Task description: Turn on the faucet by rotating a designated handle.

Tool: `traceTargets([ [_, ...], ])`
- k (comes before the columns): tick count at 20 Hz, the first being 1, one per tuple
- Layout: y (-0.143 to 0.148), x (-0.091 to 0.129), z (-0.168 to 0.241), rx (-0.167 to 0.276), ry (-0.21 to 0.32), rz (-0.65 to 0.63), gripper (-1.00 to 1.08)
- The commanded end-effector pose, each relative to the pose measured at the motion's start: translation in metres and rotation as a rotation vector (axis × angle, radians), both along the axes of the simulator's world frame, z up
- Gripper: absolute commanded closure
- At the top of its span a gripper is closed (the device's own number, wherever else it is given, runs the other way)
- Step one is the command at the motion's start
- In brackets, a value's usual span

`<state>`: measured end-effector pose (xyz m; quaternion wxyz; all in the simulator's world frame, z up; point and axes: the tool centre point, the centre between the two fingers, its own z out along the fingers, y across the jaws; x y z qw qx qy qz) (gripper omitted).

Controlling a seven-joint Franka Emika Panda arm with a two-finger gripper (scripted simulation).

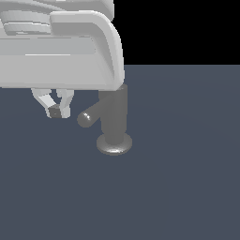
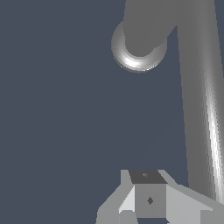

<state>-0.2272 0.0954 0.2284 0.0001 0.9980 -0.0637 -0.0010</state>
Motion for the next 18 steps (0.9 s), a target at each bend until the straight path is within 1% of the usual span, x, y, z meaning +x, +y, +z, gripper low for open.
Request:
traceTargets([
  [1,0.002,0.002,-0.006,0.001,-0.001,-0.003,1.08],
  [10,0.004,0.003,-0.009,0.001,-0.002,-0.005,1.08],
  [18,-0.033,0.004,-0.009,0.001,-0.002,-0.005,1.08],
])
